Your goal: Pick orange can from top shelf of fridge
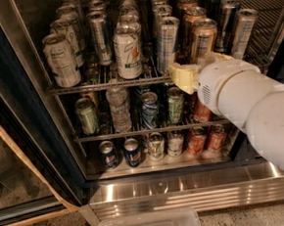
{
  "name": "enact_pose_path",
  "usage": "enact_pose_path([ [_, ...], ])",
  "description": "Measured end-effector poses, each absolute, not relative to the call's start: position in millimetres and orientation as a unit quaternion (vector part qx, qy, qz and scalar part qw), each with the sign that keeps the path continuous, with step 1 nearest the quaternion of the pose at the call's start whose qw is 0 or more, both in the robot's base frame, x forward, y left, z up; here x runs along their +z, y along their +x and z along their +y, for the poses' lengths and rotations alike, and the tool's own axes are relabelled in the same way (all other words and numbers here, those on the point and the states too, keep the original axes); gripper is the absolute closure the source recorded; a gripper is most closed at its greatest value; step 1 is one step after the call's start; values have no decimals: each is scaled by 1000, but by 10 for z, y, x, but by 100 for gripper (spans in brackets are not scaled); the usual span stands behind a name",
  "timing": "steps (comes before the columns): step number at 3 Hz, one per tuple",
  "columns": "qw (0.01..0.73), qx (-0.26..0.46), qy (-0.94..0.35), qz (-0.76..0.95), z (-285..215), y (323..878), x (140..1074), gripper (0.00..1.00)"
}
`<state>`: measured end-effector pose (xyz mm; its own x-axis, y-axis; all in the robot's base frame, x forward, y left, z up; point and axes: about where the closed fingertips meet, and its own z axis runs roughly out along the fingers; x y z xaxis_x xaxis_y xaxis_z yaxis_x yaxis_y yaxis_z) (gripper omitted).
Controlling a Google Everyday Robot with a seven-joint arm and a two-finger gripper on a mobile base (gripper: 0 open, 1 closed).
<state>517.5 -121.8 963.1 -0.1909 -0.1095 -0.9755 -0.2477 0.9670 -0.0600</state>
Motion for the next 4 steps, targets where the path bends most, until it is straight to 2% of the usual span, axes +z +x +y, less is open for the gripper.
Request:
enact_pose_path([
  [2,666,48,-85,739,-1295,5455,9763,39],
  [4,672,26,-61,738,-1452,5437,9593,38],
])
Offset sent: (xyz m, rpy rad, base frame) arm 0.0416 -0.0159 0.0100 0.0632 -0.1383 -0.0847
